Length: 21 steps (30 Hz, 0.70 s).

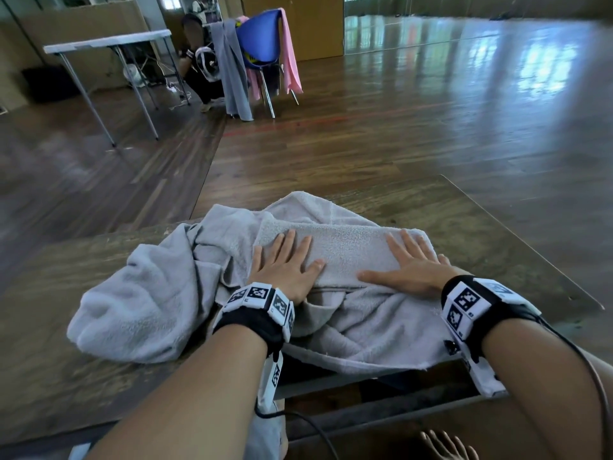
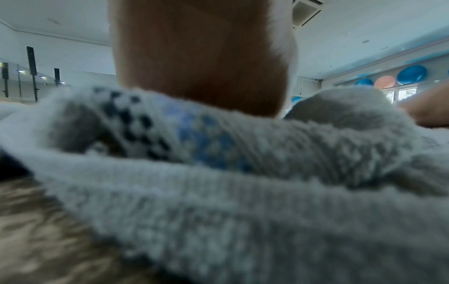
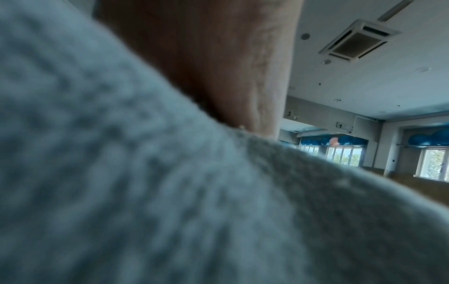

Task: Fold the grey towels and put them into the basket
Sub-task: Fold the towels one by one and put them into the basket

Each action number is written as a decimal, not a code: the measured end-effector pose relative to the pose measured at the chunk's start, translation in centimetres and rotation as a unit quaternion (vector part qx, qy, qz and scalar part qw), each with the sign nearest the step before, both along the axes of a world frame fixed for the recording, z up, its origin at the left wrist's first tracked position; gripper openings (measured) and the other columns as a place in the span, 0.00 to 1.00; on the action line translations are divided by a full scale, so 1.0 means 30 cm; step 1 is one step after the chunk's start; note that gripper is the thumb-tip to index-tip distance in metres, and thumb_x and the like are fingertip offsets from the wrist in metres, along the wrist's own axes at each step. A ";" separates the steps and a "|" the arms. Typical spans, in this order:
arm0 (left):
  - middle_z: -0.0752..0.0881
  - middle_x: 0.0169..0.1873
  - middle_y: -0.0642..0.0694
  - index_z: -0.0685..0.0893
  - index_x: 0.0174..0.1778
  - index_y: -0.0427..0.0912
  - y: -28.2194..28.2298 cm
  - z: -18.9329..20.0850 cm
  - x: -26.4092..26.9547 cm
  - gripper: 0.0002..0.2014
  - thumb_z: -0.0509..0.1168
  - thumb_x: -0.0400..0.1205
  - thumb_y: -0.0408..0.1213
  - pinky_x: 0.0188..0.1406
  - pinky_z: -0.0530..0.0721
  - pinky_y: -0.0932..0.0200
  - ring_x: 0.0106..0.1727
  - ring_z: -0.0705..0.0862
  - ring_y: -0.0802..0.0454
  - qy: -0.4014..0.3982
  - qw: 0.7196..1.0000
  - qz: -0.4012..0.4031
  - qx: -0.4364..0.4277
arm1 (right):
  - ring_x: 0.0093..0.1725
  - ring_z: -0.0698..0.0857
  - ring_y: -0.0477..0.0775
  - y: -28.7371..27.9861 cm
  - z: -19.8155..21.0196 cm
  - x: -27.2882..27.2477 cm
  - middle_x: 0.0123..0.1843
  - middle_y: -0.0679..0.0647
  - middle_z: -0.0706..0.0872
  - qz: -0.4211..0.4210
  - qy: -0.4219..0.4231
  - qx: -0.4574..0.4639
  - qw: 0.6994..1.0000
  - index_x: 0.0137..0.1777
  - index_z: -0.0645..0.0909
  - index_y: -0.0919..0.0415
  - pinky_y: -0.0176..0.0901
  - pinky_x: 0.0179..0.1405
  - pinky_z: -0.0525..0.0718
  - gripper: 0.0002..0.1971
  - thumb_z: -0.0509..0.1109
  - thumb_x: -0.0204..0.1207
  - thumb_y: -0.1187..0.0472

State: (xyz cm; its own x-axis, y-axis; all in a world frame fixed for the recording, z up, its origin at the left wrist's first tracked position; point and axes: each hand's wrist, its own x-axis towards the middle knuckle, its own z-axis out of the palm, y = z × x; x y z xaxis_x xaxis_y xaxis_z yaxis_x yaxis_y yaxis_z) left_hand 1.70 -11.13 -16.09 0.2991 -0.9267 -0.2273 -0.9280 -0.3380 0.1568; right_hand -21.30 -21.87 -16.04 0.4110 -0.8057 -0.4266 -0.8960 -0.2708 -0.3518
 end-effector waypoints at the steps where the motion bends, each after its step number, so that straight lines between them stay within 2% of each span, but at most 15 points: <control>1: 0.29 0.84 0.59 0.35 0.84 0.67 0.006 0.002 0.004 0.33 0.35 0.83 0.69 0.77 0.22 0.43 0.84 0.28 0.59 -0.002 1.000 0.010 -0.001 | 0.86 0.27 0.46 -0.001 -0.002 -0.007 0.87 0.37 0.26 -0.007 -0.002 0.000 1.000 0.86 0.31 0.34 0.65 0.84 0.34 0.76 0.52 0.36 0.03; 4: 0.29 0.84 0.57 0.38 0.85 0.68 0.026 0.020 0.005 0.32 0.36 0.84 0.67 0.77 0.23 0.35 0.85 0.27 0.55 -0.018 0.999 0.046 -0.003 | 0.87 0.27 0.47 0.000 0.006 -0.015 0.88 0.37 0.28 -0.013 0.001 0.004 1.000 0.87 0.32 0.35 0.66 0.84 0.34 0.76 0.53 0.36 0.04; 6: 0.35 0.87 0.53 0.48 0.86 0.66 0.038 0.041 0.000 0.30 0.43 0.86 0.63 0.80 0.30 0.33 0.87 0.34 0.49 -0.037 0.996 0.063 -0.047 | 0.87 0.26 0.50 0.004 0.019 -0.008 0.88 0.39 0.28 -0.011 0.022 0.009 1.000 0.87 0.32 0.35 0.69 0.83 0.34 0.76 0.53 0.37 0.04; 8: 0.53 0.86 0.43 0.67 0.81 0.58 0.047 0.069 -0.003 0.26 0.56 0.85 0.52 0.83 0.51 0.37 0.85 0.54 0.40 -0.051 0.982 0.085 -0.164 | 0.87 0.26 0.55 0.010 0.039 0.005 0.89 0.46 0.28 -0.018 0.041 -0.002 0.999 0.87 0.30 0.38 0.70 0.83 0.33 0.75 0.56 0.42 0.07; 9: 0.60 0.81 0.39 0.74 0.77 0.52 0.051 0.083 -0.001 0.24 0.62 0.83 0.45 0.79 0.62 0.40 0.79 0.64 0.37 -0.043 0.967 0.105 -0.227 | 0.87 0.26 0.57 0.017 0.048 0.013 0.90 0.51 0.29 -0.019 0.039 -0.018 0.999 0.86 0.27 0.40 0.69 0.83 0.33 0.73 0.58 0.47 0.08; 10: 0.65 0.75 0.36 0.76 0.73 0.47 0.056 0.095 0.004 0.23 0.65 0.80 0.40 0.73 0.71 0.43 0.73 0.69 0.35 -0.024 0.952 0.130 -0.275 | 0.87 0.27 0.59 0.029 0.057 0.024 0.90 0.55 0.29 -0.012 0.034 -0.040 0.999 0.86 0.24 0.42 0.69 0.83 0.34 0.71 0.59 0.53 0.10; 12: 0.71 0.65 0.34 0.76 0.66 0.39 0.072 0.108 0.028 0.20 0.66 0.78 0.36 0.62 0.79 0.44 0.63 0.75 0.35 0.031 0.931 0.183 -0.315 | 0.88 0.29 0.61 0.060 0.067 0.050 0.90 0.57 0.30 0.029 0.022 -0.067 0.997 0.85 0.22 0.42 0.69 0.85 0.36 0.65 0.58 0.61 0.13; 14: 0.78 0.57 0.36 0.75 0.58 0.36 0.094 0.106 0.061 0.16 0.67 0.79 0.41 0.52 0.81 0.45 0.55 0.79 0.36 0.058 0.931 0.221 -0.284 | 0.88 0.30 0.61 0.097 0.064 0.078 0.90 0.55 0.30 0.083 0.022 -0.052 0.995 0.86 0.26 0.39 0.70 0.86 0.38 0.58 0.54 0.68 0.16; 16: 0.84 0.48 0.40 0.78 0.50 0.37 0.116 0.101 0.090 0.16 0.66 0.79 0.49 0.43 0.79 0.50 0.47 0.82 0.40 0.080 0.940 0.235 -0.234 | 0.88 0.31 0.62 0.128 0.050 0.099 0.90 0.54 0.30 0.115 0.038 -0.042 0.992 0.87 0.30 0.36 0.71 0.84 0.37 0.51 0.50 0.71 0.17; 18: 0.86 0.41 0.42 0.80 0.43 0.39 0.130 0.099 0.105 0.19 0.67 0.77 0.54 0.41 0.80 0.51 0.45 0.84 0.40 0.117 0.944 0.233 -0.204 | 0.88 0.30 0.64 0.143 0.033 0.106 0.90 0.55 0.30 0.121 0.048 -0.060 0.990 0.87 0.32 0.35 0.71 0.83 0.36 0.49 0.48 0.72 0.17; 21: 0.85 0.32 0.44 0.77 0.32 0.41 0.138 0.104 0.108 0.20 0.71 0.74 0.55 0.33 0.79 0.54 0.38 0.86 0.43 0.159 0.941 0.229 -0.191 | 0.88 0.31 0.65 0.146 0.025 0.099 0.90 0.56 0.31 0.123 0.033 -0.079 0.989 0.87 0.33 0.35 0.72 0.83 0.36 0.49 0.49 0.72 0.17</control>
State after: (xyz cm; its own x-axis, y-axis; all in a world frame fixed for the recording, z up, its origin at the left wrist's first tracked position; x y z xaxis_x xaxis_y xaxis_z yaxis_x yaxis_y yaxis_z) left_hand 4.95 -7.00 -12.98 0.6608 -0.7489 -0.0500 -0.5836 -0.5546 0.5931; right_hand -18.33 -17.47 -15.29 0.5785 -0.7435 -0.3355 -0.8157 -0.5302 -0.2314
